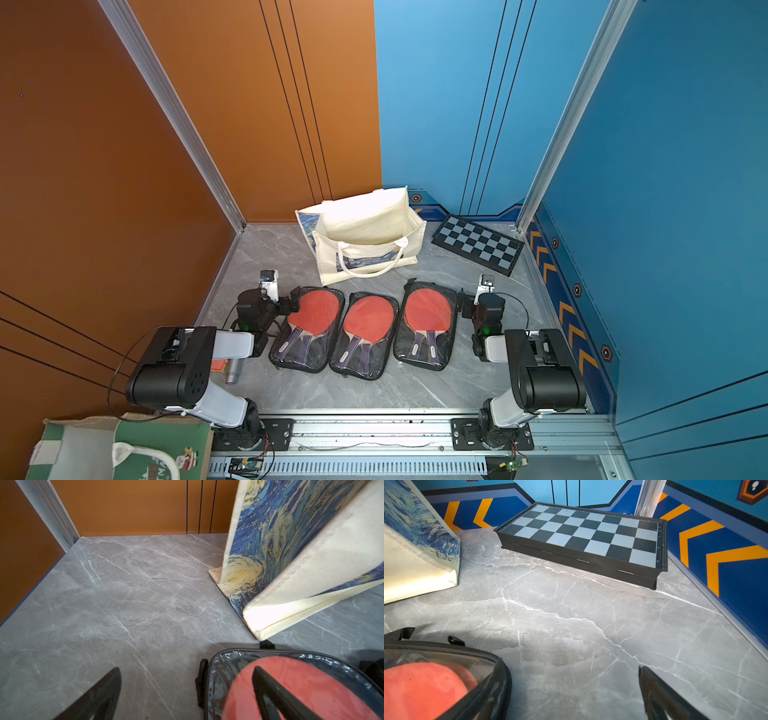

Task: Remove the ping pong set from the canvas bag
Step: Reset both arms

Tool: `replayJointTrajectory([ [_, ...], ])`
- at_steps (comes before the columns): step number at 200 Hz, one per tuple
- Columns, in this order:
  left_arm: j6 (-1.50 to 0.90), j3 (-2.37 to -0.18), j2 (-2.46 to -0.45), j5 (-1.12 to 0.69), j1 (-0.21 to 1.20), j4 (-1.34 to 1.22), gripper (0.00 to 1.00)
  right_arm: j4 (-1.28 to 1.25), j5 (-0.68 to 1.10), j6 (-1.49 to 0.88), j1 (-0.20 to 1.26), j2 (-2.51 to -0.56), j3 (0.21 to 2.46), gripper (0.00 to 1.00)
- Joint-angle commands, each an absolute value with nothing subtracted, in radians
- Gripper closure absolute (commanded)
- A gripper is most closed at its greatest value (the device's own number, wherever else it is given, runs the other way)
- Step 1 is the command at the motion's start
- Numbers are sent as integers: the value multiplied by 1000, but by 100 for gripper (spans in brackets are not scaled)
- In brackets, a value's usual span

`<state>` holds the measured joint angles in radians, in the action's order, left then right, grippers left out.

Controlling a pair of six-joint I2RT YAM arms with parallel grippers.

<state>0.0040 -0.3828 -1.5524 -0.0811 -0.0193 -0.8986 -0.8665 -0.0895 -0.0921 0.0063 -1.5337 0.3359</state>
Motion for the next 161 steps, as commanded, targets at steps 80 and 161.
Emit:
replayJointTrajectory([
  [80,19,-377,-1559,-62,-15,-920,2,-911,-106,-71,12,-1545,370,0],
  [161,20,-376,-1557,-61,-16,-919,2,-909,-107,-72,14,-1544,370,0],
])
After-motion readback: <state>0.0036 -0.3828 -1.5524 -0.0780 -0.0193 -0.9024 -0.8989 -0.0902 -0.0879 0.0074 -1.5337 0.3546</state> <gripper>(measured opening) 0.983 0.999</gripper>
